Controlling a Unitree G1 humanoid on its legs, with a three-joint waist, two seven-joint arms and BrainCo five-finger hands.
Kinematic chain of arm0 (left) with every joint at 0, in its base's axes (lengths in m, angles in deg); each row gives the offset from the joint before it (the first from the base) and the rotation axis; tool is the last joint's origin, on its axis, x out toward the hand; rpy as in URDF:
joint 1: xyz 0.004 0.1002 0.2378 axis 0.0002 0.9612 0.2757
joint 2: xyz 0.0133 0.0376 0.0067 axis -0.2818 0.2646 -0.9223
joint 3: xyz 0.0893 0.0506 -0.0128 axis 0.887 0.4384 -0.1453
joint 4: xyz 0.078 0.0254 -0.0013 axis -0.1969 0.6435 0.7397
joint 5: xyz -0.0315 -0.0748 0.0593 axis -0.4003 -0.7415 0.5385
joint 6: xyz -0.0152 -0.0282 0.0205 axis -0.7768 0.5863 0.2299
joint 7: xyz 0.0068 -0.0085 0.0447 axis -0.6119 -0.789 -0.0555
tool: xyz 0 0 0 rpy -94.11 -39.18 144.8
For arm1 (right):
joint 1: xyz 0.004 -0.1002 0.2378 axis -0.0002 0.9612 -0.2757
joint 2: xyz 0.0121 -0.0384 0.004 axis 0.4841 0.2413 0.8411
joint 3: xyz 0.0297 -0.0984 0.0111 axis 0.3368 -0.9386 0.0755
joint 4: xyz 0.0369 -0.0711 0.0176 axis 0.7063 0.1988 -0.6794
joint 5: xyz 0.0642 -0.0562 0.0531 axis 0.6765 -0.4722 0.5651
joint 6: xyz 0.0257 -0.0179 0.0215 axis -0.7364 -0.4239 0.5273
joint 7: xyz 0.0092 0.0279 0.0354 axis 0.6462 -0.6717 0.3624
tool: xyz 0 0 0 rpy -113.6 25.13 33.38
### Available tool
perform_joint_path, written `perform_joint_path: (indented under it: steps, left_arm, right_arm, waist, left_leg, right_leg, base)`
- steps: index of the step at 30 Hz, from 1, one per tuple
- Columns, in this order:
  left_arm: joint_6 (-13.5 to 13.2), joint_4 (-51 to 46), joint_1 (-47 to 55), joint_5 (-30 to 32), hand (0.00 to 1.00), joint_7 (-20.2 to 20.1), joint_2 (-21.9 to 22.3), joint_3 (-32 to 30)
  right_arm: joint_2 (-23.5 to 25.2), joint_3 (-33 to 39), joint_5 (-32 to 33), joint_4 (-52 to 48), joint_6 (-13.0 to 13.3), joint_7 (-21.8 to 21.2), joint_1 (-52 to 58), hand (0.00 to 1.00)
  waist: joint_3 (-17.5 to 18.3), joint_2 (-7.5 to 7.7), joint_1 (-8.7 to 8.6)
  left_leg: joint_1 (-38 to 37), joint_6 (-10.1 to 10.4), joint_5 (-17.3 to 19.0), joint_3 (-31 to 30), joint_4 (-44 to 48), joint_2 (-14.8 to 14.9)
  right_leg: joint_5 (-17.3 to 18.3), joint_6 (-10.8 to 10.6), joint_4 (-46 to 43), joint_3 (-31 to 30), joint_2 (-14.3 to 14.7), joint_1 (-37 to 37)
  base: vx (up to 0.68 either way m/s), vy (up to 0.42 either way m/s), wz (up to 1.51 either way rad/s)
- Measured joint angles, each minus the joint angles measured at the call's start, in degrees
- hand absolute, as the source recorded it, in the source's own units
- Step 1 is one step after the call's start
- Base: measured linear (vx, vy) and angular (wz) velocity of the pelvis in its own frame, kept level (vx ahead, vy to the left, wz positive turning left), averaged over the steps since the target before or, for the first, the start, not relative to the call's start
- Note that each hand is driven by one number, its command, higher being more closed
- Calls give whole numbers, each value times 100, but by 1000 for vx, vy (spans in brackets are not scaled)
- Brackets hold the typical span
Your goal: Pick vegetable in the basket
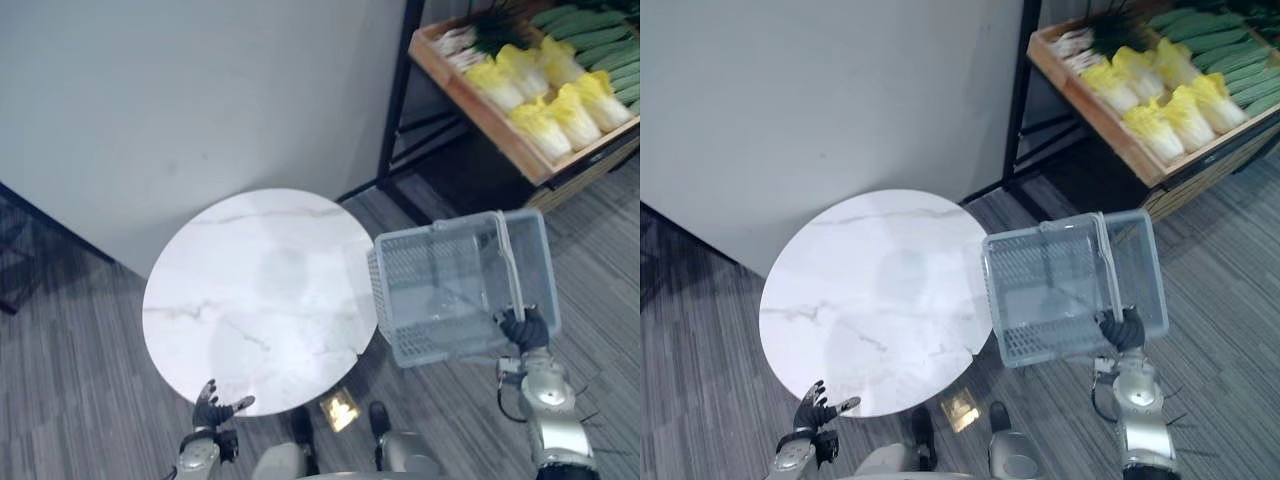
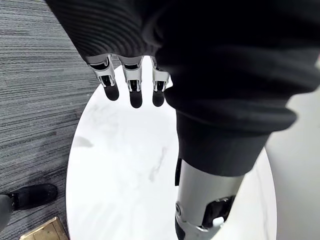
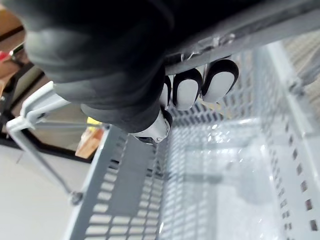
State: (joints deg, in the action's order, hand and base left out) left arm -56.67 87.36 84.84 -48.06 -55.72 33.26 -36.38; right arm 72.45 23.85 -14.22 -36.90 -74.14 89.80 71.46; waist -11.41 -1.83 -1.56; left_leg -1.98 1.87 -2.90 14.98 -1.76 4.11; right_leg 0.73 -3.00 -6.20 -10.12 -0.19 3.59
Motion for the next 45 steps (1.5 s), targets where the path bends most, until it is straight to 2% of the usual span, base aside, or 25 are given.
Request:
perform_joint_path:
  steps: [2, 3, 5, 6, 8, 10, 12, 13, 14, 15, 16, 17, 18, 19, 21, 25, 26, 27, 28, 30, 32, 33, 37, 42, 45]
  left_arm:
    - [11, -82, 42, 2, 0, -4, 75, 1]
    - [41, -188, 37, 12, 0, -1, 113, 3]
    - [54, -322, -30, 14, 0, 7, 125, 7]
    - [59, -436, -140, 42, 0, 30, 150, 7]
    - [61, -465, -226, 58, 0, 49, 166, 20]
    - [84, -575, -218, 59, 0, 51, 185, 21]
    - [82, -713, -168, 58, 0, 57, 199, 21]
    - [86, -710, -200, 53, 0, 68, 187, 14]
    - [100, -698, -211, 52, 0, 82, 270, 6]
    - [99, -700, -198, 52, 0, 78, 330, 36]
    - [97, -706, -140, 52, 0, 75, 439, 153]
    - [103, -711, -88, 53, 0, 65, 461, 305]
    - [111, -710, -128, 52, 0, 63, 458, 353]
    - [143, -689, -143, 52, 0, 62, 457, 434]
    - [167, -706, -154, 53, 0, 63, 415, 454]
    - [167, -715, -149, 61, 0, 55, 377, 433]
    - [166, -722, -125, 94, 0, 52, 379, 434]
    - [165, -723, -114, 95, 0, 52, 381, 434]
    - [165, -736, -83, 96, 0, 57, 383, 430]
    - [166, -759, -102, 96, 0, 57, 386, 443]
    - [169, -765, -176, 96, 0, 63, 313, 447]
    - [173, -761, -121, 96, 0, 66, 304, 450]
    - [183, -757, -116, 98, 0, 86, 272, 432]
    - [182, -1045, -129, 106, 0, 180, 273, 337]
    - [178, -1306, -128, 106, 0, 195, 263, 240]
  right_arm:
    - [156, -1, -22, -1, 0, 14, 92, 100]
    - [249, 2, -40, -16, 0, 54, 91, 100]
    - [303, 7, -57, -98, -7, 149, 92, 100]
    - [325, 20, -78, -229, -9, 187, 91, 100]
    - [369, 16, -126, -514, -10, 243, 212, 100]
    - [370, 22, -196, -720, -7, 272, 297, 100]
    - [372, 12, -227, -914, 10, 274, 342, 100]
    - [353, 15, -278, -973, 14, 288, 302, 100]
    - [291, 20, -327, -967, 10, 296, 216, 100]
    - [260, 20, -335, -967, 10, 310, 188, 100]
    - [223, 19, -334, -966, 9, 319, 187, 100]
    - [177, 8, -335, -948, 7, 321, 158, 100]
    - [155, 10, -335, -900, 7, 323, 146, 100]
    - [125, 62, -336, -738, 2, 345, 113, 100]
    - [165, 120, -336, -691, -120, 432, 110, 100]
    - [176, 120, -330, -749, -141, 459, 110, 100]
    - [217, 130, -331, -753, -146, 510, 115, 100]
    - [234, 141, -331, -766, -146, 516, 121, 100]
    - [304, 186, -334, -792, -146, 540, 128, 100]
    - [401, 297, -333, -817, -143, 545, 114, 100]
    - [579, 378, -322, -789, -160, 540, 138, 100]
    - [651, 407, -316, -790, -199, 540, 142, 100]
    - [666, 448, -325, -789, -226, 537, 317, 100]
    - [704, 458, -321, -789, -227, 536, 339, 100]
    - [756, 456, -323, -768, -227, 517, 313, 100]
  waist:
    - [-22, 36, 96]
    - [-38, 59, 102]
    - [-52, 69, 104]
    - [-107, 46, 151]
    - [-117, 72, 244]
    - [-91, 113, 258]
    - [-32, 199, 321]
    - [16, 257, 420]
    - [28, 129, 548]
    - [41, 41, 563]
    - [86, -149, 555]
    - [90, -323, 552]
    - [54, -311, 536]
    - [6, -291, 501]
    - [-55, -170, 404]
    - [-73, -129, 386]
    - [-75, -125, 374]
    - [-75, -125, 372]
    - [-57, -129, 327]
    - [-33, -153, 212]
    - [-75, 44, 247]
    - [-72, 93, 235]
    - [-74, 101, 240]
    - [-83, 132, 233]
    - [-119, 198, 233]
  left_leg:
    - [152, -23, 244, 210, 511, 104]
    - [487, -44, 529, 257, 1208, 267]
    - [890, -75, 745, 253, 1757, 436]
    - [1054, -191, 792, 229, 1892, 578]
    - [1150, -274, 720, 214, 1939, 605]
    - [1266, -306, 595, 77, 1952, 552]
    - [1485, -246, 349, -69, 1944, 468]
    - [1714, -124, 111, -101, 1925, 445]
    - [1874, -113, -256, -110, 1747, 524]
    - [1955, -146, -454, -95, 1653, 594]
    - [2114, -163, -846, -100, 1473, 778]
    - [2225, 49, -1356, -261, 1159, 918]
    - [2230, 145, -1708, -371, 842, 922]
    - [2208, 342, -1566, -378, 889, 852]
    - [2205, 7, -495, -287, 1916, 659]
    - [1960, -59, 647, -346, 3324, 846]
    - [1589, 26, 1083, -472, 3706, 976]
    - [1418, 83, 1207, -526, 3738, 982]
    - [966, 385, 1499, -617, 3470, 934]
    - [544, 606, 1872, -613, 2344, 821]
    - [525, 593, 1829, -532, 1999, 627]
    - [538, 522, 1774, -512, 1968, 571]
    - [533, 420, 1774, -122, 2206, 575]
    - [491, 311, 1952, 592, 2486, 750]
    - [302, 308, 2027, 1188, 2480, 887]
  right_leg:
    - [-71, 27, -157, -149, 9, 71]
    - [-70, 26, -356, -184, 76, 195]
    - [-21, -43, -532, -132, 143, 373]
    - [217, -91, -917, 78, 157, 574]
    - [815, 137, -2737, 434, -60, 974]
    - [1276, -31, -3834, 435, -425, 792]
    - [1468, -238, -4193, 297, -741, 411]
    - [1719, -387, -3617, 213, -782, 51]
    - [2025, -393, -3067, 402, -670, -20]
    - [2088, -346, -2855, 537, -604, -45]
    - [2195, -176, -2547, 779, -388, -73]
    - [2222, -78, -2415, 960, -135, -22]
    - [2232, 66, -2336, 1056, -119, -2]
    - [2207, 293, -2350, 1378, -115, 62]
    - [2039, 496, -2394, 1678, -274, 197]
    - [1632, 565, -2328, 1716, -368, 523]
    - [1480, 540, -2251, 1659, -342, 566]
    - [1437, 516, -2217, 1623, -325, 581]
    - [1397, 437, -2127, 1557, -276, 689]
    - [1361, 253, -2146, 1559, -246, 989]
    - [1210, 146, -2073, 1428, -316, 1145]
    - [947, 68, -1844, 1354, -330, 1112]
    - [367, -5, -1451, 945, -238, 1077]
    - [-115, -80, -953, 313, 25, 1125]
    - [-154, 35, -629, 770, -111, 1167]
  base:
    - [-59, 8, -44]
    - [-133, -6, -27]
    - [-165, -10, -6]
    - [-175, -3, 3]
    - [-184, -15, 17]
    - [-141, -118, 41]
    - [-186, -273, 43]
    - [-250, -327, 27]
    - [-261, -272, 23]
    - [-311, -249, 37]
    - [-375, -263, 55]
    - [-427, -271, 68]
    - [-449, -234, 83]
    - [-350, -166, 91]
    - [-374, -186, 80]
    - [-341, -86, 16]
    - [-343, 26, -8]
    - [-324, 93, -22]
    - [-203, 107, -17]
    - [-243, 135, -3]
    - [-272, 93, -17]
    - [-251, 121, -42]
    - [-114, 124, -50]
    - [-69, 91, -83]
    - [-49, 71, -108]
